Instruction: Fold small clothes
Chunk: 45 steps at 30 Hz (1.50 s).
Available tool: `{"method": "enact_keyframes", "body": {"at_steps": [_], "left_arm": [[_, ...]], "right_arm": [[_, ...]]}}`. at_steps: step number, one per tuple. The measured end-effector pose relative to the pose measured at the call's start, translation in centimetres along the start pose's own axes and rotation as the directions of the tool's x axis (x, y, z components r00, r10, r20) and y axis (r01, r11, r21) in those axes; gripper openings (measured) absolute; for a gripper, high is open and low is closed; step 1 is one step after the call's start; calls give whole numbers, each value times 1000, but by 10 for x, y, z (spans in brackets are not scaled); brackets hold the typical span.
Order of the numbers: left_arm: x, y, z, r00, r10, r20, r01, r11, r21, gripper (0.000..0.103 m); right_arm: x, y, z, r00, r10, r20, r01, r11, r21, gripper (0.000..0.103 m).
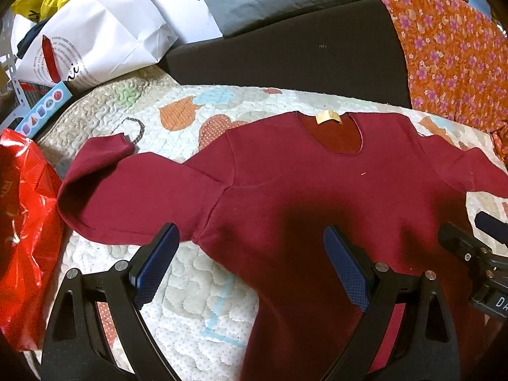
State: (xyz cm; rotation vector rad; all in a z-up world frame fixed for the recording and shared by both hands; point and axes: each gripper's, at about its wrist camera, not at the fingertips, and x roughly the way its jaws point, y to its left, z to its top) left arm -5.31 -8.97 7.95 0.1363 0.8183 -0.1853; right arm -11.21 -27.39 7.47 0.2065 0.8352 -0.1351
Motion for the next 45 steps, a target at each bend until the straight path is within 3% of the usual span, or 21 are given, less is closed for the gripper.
{"method": "enact_keyframes", "body": {"at_steps": [17, 45], "left_arm": [[31, 7, 3, 999, 5, -50, -7, 1000, -29, 92], [45, 15, 5, 997, 7, -76, -11, 998, -55, 92]], "right_arm": [[32, 20, 13, 999, 20, -27, -21, 1000, -13, 94], [50, 26, 18, 998, 34, -52, -35, 999, -27, 94]]}}
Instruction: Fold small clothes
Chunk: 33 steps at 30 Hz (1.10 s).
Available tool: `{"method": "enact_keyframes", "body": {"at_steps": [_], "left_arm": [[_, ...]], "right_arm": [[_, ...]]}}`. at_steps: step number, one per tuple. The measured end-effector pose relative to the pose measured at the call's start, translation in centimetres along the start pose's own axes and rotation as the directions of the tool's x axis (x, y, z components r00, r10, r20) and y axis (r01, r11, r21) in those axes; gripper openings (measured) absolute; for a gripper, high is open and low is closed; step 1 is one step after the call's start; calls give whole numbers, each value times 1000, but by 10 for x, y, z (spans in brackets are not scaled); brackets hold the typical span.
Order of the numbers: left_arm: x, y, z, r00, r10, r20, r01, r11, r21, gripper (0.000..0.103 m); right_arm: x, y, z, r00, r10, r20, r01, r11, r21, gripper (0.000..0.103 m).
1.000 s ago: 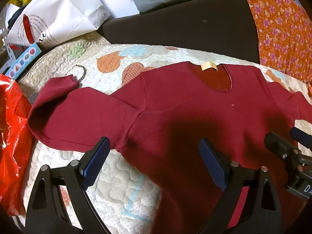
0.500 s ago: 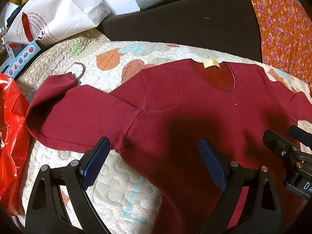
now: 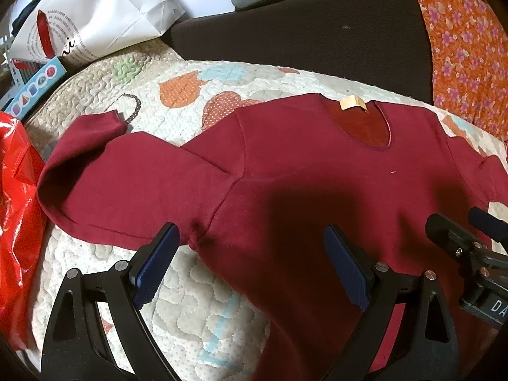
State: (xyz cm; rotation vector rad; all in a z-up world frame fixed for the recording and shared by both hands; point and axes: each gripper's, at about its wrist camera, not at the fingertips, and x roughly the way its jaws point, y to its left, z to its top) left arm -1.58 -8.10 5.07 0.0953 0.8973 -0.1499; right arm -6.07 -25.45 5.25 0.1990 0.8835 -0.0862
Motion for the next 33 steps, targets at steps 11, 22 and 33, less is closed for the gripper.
{"method": "enact_keyframes", "body": {"at_steps": [11, 22, 33], "left_arm": [[4, 5, 2, 1000, 0, -12, 0, 1000, -17, 92], [-6, 75, 2, 991, 108, -77, -117, 985, -129, 92], [-37, 156, -15, 972, 221, -80, -232, 956, -182, 92]], "right_arm": [[7, 6, 4, 1000, 1, -7, -1, 1000, -11, 94], [16, 70, 53, 977, 210, -34, -212, 975, -70, 89], [100, 207, 90, 840, 497, -217, -520, 851, -68, 76]]}}
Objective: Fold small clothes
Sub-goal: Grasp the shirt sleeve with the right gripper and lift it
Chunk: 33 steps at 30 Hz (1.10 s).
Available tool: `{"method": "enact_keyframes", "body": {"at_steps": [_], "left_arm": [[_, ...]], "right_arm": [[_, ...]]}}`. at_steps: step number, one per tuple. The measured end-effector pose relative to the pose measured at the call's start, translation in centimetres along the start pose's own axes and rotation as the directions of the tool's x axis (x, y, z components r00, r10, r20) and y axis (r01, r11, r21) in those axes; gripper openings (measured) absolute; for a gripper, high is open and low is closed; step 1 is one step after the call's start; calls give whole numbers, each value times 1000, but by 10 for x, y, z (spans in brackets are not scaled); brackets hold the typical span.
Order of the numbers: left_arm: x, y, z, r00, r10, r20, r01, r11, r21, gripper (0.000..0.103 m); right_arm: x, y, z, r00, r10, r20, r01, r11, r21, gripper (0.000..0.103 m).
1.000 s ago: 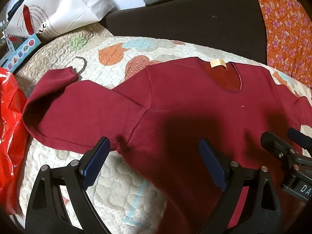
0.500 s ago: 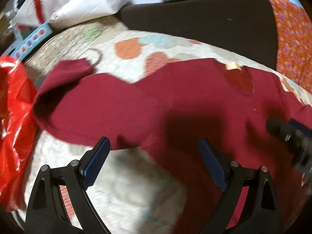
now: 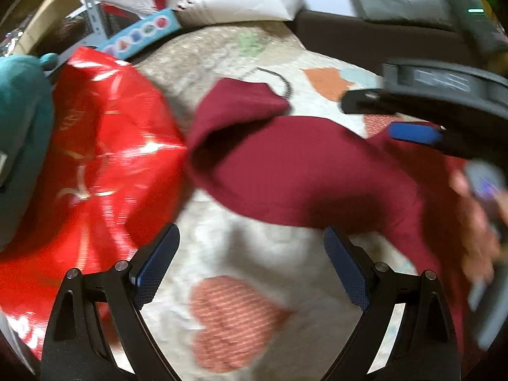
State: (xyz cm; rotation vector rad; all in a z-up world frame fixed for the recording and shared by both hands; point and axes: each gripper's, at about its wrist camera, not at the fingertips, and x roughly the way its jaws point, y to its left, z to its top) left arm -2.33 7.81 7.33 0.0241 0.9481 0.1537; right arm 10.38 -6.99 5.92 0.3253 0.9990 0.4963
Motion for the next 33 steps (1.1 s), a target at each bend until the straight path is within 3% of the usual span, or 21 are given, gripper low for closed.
{"method": "enact_keyframes", "body": {"at_steps": [6, 8, 9, 10, 11, 13, 16, 19, 21, 23, 26, 27, 28, 33], "left_arm": [[-5, 39, 1, 1000, -7, -7, 7, 996, -93, 92], [-8, 43, 5, 1000, 11, 11, -10, 995, -101, 92], [-10, 43, 6, 1000, 15, 17, -14, 995, -100, 92], [-11, 43, 8, 1000, 17, 21, -15, 995, -102, 92], [-11, 45, 9, 1000, 13, 22, -11, 994, -106, 92], [-16, 44, 9, 1000, 3, 25, 0, 993, -116, 92], [-20, 43, 11, 999, 8, 35, -4, 993, -121, 92], [-24, 44, 15, 999, -7, 49, 14, 989, -144, 92], [-30, 42, 15, 998, -19, 65, 28, 989, -146, 92], [-32, 40, 13, 998, -15, 57, 23, 990, -141, 92], [-30, 43, 11, 999, -26, 43, 32, 987, -158, 92], [-30, 44, 11, 999, -27, 39, 33, 986, -162, 92], [-29, 46, 11, 999, -28, 34, 33, 986, -166, 92], [-23, 56, 12, 999, -36, 19, 38, 982, -183, 92]], "right_arm": [[81, 5, 30, 993, 102, -67, -90, 983, 159, 75], [94, 7, 35, 993, 110, -36, -100, 974, 202, 76], [94, 9, 39, 993, 114, 0, -112, 974, 199, 63], [97, 14, 43, 990, 144, 13, -144, 971, 189, 40], [101, 19, 46, 986, 167, -7, -164, 971, 173, 33], [108, 29, 47, 991, 125, -43, -119, 985, 121, 6], [80, 40, 41, 991, 131, -23, -130, 991, 36, 1], [29, 40, 40, 989, 139, 54, -137, 990, -41, 0], [-13, 28, 41, 983, 143, 118, -140, 990, -34, 0], [-27, 23, 41, 984, 129, 120, -124, 991, -50, 0], [-11, 23, 37, 982, 188, 31, -188, 982, -7, 18], [2, 24, 35, 978, 208, 4, -208, 978, 33, 40], [14, 22, 31, 976, 217, -12, -216, 974, 67, 54], [78, 37, 31, 971, 226, -77, -214, 967, 134, 54]]}}
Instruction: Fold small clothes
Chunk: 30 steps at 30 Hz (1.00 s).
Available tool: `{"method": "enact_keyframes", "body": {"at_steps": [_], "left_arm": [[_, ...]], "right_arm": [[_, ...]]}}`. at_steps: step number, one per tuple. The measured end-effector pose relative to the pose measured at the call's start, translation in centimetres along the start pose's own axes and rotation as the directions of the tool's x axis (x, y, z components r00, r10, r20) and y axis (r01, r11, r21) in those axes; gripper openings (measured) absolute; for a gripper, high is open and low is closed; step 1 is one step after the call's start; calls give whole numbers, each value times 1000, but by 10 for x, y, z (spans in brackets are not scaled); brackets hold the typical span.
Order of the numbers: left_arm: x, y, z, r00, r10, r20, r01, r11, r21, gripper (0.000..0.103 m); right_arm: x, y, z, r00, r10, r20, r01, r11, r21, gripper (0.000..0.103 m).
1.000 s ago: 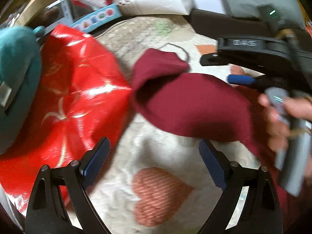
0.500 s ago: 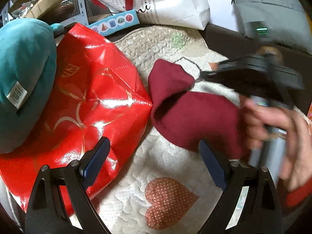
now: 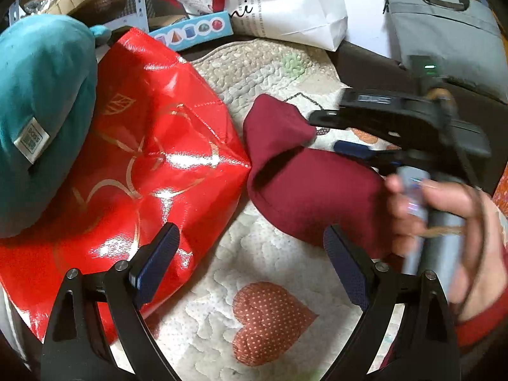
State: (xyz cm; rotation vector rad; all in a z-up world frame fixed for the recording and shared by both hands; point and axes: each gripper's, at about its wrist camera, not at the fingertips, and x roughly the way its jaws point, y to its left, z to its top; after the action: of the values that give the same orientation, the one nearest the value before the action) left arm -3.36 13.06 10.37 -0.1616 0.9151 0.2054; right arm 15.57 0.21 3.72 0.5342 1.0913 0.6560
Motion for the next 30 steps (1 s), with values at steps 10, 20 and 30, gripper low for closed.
{"method": "enact_keyframes", "body": {"at_steps": [10, 20, 30], "left_arm": [[-1, 6, 11, 1000, -3, 9, 4, 999, -51, 92], [-21, -41, 7, 995, -84, 46, 85, 996, -24, 92], [0, -148, -16, 997, -78, 20, 73, 979, 189, 92]], "right_arm": [[-12, 9, 5, 996, 19, 89, -14, 998, -57, 6], [-338, -53, -63, 825, -271, 495, 357, 930, -87, 6], [-362, -239, -118, 698, -659, 280, 615, 752, 238, 7]]}}
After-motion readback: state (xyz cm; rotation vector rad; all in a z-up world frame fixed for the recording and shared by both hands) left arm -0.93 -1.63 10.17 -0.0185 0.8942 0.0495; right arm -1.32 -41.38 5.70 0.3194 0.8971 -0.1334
